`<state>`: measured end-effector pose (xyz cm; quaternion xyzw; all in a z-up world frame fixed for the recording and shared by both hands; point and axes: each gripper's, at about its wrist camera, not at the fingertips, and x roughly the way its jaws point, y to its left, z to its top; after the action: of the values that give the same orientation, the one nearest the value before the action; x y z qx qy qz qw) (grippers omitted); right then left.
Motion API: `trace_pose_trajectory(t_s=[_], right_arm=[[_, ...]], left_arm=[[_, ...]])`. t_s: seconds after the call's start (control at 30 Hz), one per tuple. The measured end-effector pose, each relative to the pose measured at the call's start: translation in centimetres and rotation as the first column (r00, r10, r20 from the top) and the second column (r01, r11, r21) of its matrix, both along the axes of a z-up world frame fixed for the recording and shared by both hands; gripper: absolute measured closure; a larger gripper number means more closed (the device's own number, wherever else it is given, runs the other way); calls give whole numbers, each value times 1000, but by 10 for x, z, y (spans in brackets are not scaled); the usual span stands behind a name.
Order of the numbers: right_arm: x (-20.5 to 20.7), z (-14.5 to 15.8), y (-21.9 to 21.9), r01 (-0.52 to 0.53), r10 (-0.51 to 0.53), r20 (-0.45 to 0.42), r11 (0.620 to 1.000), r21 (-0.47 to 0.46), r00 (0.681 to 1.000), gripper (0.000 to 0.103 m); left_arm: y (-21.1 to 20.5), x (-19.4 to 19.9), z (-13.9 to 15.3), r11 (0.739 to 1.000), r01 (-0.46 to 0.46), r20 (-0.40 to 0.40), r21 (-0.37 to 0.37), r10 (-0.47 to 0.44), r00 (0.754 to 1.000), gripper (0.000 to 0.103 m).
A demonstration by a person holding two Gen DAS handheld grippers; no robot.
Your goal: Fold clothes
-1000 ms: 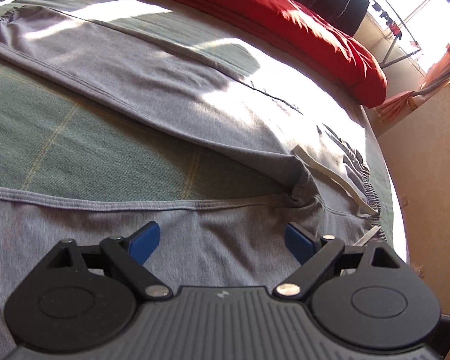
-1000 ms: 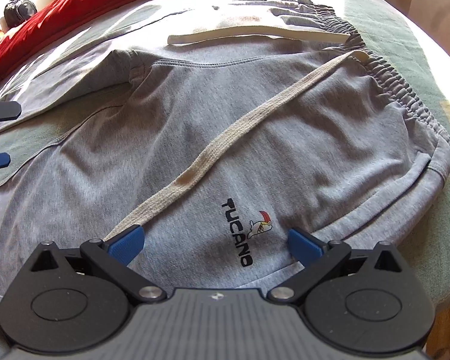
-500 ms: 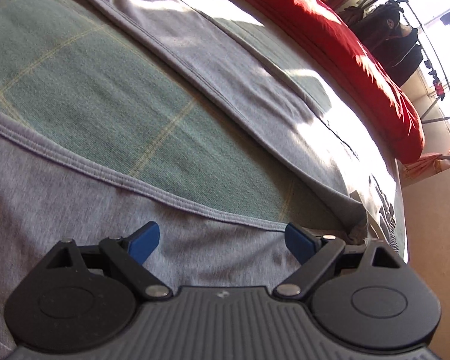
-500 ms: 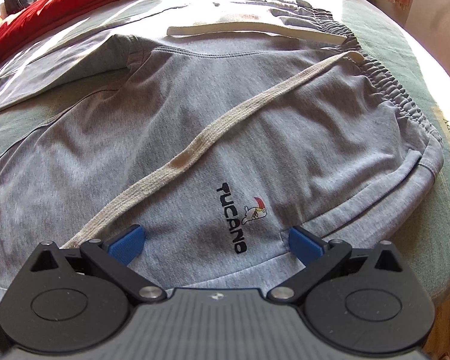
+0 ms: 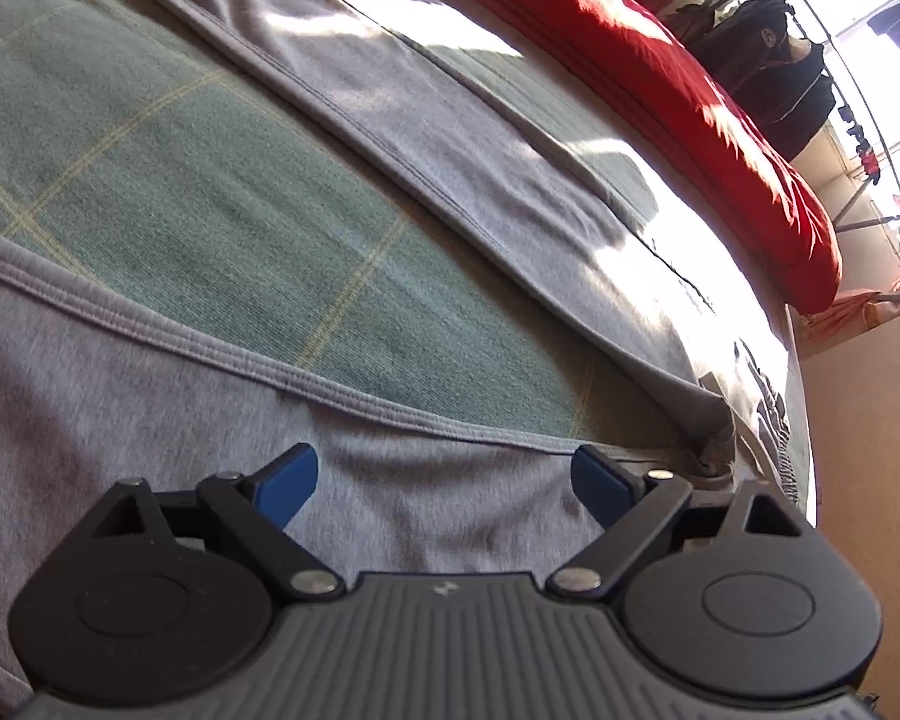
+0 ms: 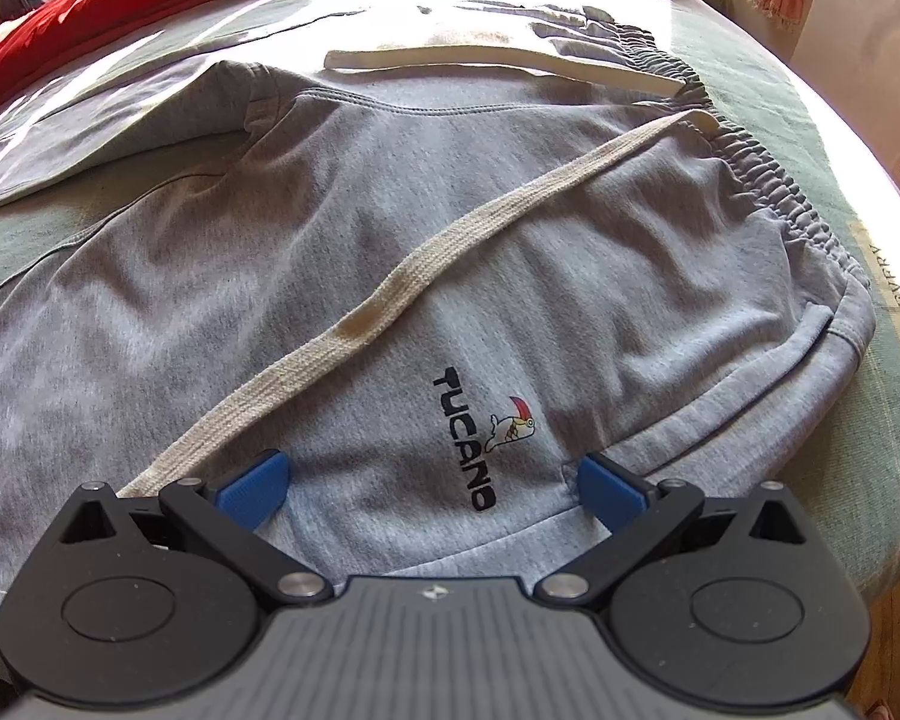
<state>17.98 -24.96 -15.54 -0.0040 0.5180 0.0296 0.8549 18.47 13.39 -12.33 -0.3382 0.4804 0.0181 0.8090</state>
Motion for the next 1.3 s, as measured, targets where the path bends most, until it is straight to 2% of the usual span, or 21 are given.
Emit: trace_pose_trajectory(t_s=[0.07,0.17,0.27,0.33,0.4,0.47,0.57,0.67,0.77,0.93,1.03,1.1,1.2,1.3], right_arm=[[0,0,0,5,-5,5,1000,-1,1000,0],[-1,0,-1,2,-2,10,1000,5,1000,0],[-4,-1,-1,-6,6,22,1000,11,1000,0],[-4,2,-2,-3,3,15,1000,20,1000,0],[-3,7,-6,11,-11,1,999,43,1000,0],[-6,13,-13,52,-51,-16,995,86,999,0],[-9,20,-22,105,-101,-35,985,135,994,0],[-13,24,-23,120,-116,-38,984,132,993,0],[-15,23,-21,118,-113,-48,986,119,992,0],[-13,22,-14,103,-98,-49,988,116,994,0],[-12,20,-8,79,-74,-52,990,117,996,0],[-12,16,-6,68,-62,-62,992,111,996,0],[-13,7,-6,58,-51,-80,994,88,996,0],[-11,3,-5,59,-52,-87,995,86,995,0]], left_arm=[[-5,-8,-11,1000,-1,-35,9,2,999,11],[-10,-19,-19,999,-19,-37,30,20,999,12],[-16,-21,-9,997,8,-40,74,-5,999,12],[-12,-26,3,994,11,-3,109,-11,1000,12],[0,-31,11,993,-14,19,116,12,1000,11],[21,-38,11,995,-43,13,91,42,999,11],[50,-48,-2,994,-82,-48,67,86,995,11],[77,-63,-18,989,-132,-114,61,138,984,12],[98,-82,-15,985,-171,-100,33,174,980,11],[126,-101,-7,969,-238,-76,69,243,967,11],[136,-106,-20,958,-260,-118,118,274,954,11],[138,-110,-23,954,-273,-110,120,286,952,11],[134,-109,-17,955,-268,-103,130,282,954,11],[127,-98,-4,964,-222,-67,146,234,970,11]])
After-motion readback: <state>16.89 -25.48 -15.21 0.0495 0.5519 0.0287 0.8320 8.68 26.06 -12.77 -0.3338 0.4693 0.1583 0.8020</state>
